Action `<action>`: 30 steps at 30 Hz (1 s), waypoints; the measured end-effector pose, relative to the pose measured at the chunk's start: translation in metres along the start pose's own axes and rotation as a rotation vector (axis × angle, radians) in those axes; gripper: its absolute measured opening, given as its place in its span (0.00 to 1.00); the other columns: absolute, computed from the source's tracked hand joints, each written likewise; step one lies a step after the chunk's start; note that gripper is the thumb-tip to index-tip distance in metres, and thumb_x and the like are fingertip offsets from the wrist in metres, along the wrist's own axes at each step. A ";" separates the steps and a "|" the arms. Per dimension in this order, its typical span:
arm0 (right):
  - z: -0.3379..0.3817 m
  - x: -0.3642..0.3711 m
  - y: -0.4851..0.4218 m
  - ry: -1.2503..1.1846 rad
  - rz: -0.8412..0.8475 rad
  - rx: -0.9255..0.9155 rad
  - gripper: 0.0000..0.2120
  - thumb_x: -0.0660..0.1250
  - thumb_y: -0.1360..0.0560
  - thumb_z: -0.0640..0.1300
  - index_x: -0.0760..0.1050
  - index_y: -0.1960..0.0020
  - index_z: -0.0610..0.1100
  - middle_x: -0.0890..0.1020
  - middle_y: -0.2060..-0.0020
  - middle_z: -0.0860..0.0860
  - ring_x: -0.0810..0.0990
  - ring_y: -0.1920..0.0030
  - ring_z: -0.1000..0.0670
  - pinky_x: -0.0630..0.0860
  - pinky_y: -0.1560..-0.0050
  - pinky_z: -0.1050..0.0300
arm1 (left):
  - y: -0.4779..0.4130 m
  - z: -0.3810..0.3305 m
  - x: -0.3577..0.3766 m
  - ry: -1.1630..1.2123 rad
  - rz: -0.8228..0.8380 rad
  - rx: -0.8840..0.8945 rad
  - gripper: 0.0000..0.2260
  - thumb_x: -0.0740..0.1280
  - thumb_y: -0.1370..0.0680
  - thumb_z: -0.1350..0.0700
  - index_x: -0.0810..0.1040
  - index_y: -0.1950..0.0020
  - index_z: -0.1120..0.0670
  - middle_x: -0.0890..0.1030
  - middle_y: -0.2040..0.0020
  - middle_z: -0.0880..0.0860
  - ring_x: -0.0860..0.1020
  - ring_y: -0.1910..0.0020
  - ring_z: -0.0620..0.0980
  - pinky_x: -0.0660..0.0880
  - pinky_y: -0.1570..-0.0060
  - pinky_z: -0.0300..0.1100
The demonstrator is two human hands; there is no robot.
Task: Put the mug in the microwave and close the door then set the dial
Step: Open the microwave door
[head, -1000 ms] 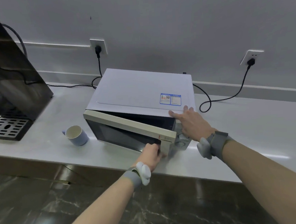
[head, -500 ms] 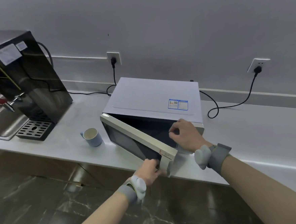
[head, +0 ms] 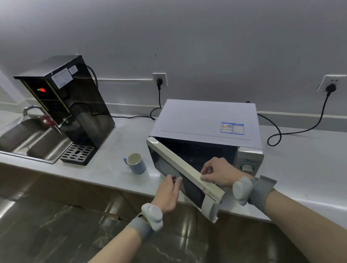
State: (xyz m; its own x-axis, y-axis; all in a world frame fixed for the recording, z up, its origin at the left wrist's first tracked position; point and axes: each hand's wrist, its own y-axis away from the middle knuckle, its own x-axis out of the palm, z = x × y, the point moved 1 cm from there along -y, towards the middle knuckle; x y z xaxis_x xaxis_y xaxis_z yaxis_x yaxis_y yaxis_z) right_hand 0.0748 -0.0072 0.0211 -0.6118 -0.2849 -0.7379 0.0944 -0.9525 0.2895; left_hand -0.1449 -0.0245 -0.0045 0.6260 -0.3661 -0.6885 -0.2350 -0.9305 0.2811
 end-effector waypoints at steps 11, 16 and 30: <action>0.032 0.054 0.025 -0.319 0.057 0.149 0.13 0.76 0.23 0.48 0.83 0.42 0.42 0.88 0.53 0.43 0.90 0.56 0.46 0.88 0.58 0.53 | 0.019 0.014 -0.025 0.034 -0.019 0.170 0.25 0.59 0.16 0.45 0.57 0.22 0.53 0.68 0.25 0.56 0.71 0.27 0.55 0.67 0.26 0.47; 0.066 0.086 0.036 -0.380 -0.008 0.238 0.14 0.76 0.24 0.47 0.82 0.41 0.42 0.86 0.51 0.42 0.89 0.56 0.44 0.88 0.57 0.50 | 0.027 0.047 -0.047 0.025 0.024 0.244 0.28 0.61 0.16 0.47 0.53 0.20 0.51 0.64 0.24 0.54 0.69 0.26 0.54 0.67 0.26 0.46; 0.146 0.173 0.050 -0.592 -0.249 0.329 0.12 0.75 0.22 0.46 0.82 0.43 0.40 0.87 0.54 0.42 0.89 0.56 0.42 0.87 0.58 0.50 | 0.030 0.102 -0.094 -0.026 0.208 0.302 0.35 0.60 0.16 0.54 0.41 0.17 0.57 0.48 0.16 0.55 0.60 0.19 0.57 0.63 0.22 0.51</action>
State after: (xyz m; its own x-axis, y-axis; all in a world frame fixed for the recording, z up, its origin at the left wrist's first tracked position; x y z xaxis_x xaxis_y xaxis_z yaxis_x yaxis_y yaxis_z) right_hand -0.1408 -0.0882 -0.0029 -0.9162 0.1316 -0.3786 -0.2880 -0.8731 0.3934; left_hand -0.2868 -0.0192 0.0002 0.5234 -0.5442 -0.6556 -0.5664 -0.7971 0.2095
